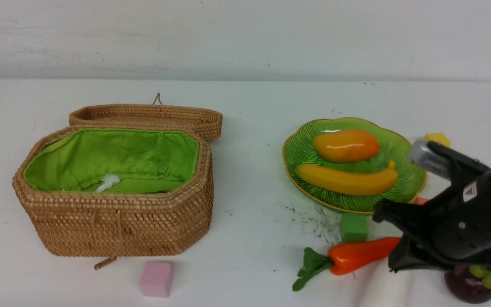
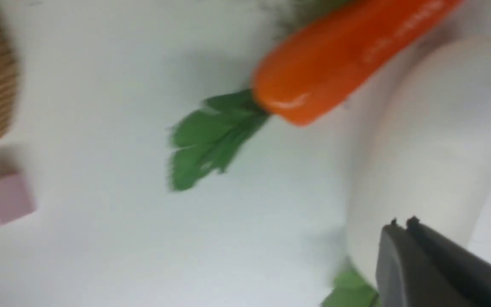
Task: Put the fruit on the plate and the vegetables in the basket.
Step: Take a daikon with your right arm and place it on the basket on the left.
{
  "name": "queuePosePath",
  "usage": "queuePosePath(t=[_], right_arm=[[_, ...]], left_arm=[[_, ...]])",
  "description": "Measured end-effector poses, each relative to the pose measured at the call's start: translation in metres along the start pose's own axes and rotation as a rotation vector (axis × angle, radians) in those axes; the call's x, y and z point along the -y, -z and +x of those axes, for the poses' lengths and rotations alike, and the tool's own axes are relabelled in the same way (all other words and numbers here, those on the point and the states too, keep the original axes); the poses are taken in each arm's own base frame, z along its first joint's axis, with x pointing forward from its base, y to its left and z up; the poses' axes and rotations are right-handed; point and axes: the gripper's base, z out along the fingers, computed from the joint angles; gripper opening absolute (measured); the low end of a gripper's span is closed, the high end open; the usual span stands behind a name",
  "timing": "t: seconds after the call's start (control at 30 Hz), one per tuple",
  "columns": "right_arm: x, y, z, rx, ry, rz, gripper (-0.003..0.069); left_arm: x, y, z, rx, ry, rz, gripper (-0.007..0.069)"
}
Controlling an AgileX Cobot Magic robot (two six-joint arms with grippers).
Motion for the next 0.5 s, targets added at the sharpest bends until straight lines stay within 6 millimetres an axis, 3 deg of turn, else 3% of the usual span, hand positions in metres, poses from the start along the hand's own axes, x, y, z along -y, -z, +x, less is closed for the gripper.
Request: queuePosePath(t=[0.23,0.4,0.5], right_arm=[[-0.0049,0.0142,-0.0013,-0.037,0.085,0.035,0.0023],[0.0002,0.0145,-0.0031,-0.024,0.199,0.091,0.0097],[0.0006,0.0138,-0.0031,-0.023,0.251,0.091,0.0182]], left_arm=[[0.0,0.0,0.0,0.0,0.0,0.0,0.002],[0.0,0.0,0.0,0.0,0.0,0.0,0.002],[0.0,0.0,0.0,0.0,0.0,0.0,0.002]])
